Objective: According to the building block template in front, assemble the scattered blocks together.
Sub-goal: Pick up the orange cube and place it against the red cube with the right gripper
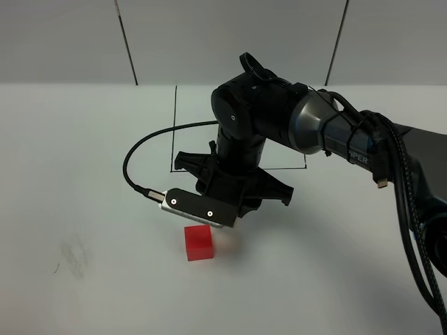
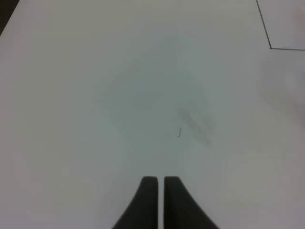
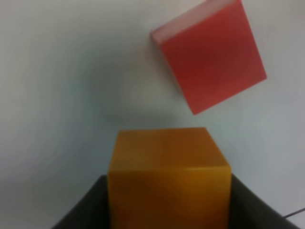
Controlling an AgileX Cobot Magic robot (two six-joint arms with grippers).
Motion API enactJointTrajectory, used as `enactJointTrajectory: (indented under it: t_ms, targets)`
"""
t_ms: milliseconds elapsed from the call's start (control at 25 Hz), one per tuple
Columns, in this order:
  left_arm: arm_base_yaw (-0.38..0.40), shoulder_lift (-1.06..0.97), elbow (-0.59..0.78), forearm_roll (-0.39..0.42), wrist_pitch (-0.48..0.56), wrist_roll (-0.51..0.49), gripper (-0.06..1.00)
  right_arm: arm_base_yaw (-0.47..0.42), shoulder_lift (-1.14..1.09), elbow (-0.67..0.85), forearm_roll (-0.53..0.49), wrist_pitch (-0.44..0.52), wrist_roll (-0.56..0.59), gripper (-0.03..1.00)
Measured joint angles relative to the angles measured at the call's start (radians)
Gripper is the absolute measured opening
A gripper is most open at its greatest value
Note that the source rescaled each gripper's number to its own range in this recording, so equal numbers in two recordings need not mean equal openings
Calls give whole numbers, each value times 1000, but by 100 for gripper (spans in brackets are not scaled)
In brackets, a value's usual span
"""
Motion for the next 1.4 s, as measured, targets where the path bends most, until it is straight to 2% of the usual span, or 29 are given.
enactJointTrajectory:
  t_ms: [360,600,920,1400]
  targets:
    - [0,0,0,0,0,0,0,0,0,-9,-3,1,0,58]
    - [0,0,0,0,0,0,0,0,0,-118,-45,32,0,58]
    - [0,0,0,0,0,0,0,23,11,-245,-45,52,0,58]
    - [0,0,0,0,0,0,0,46,111,-267,-45,48,0,58]
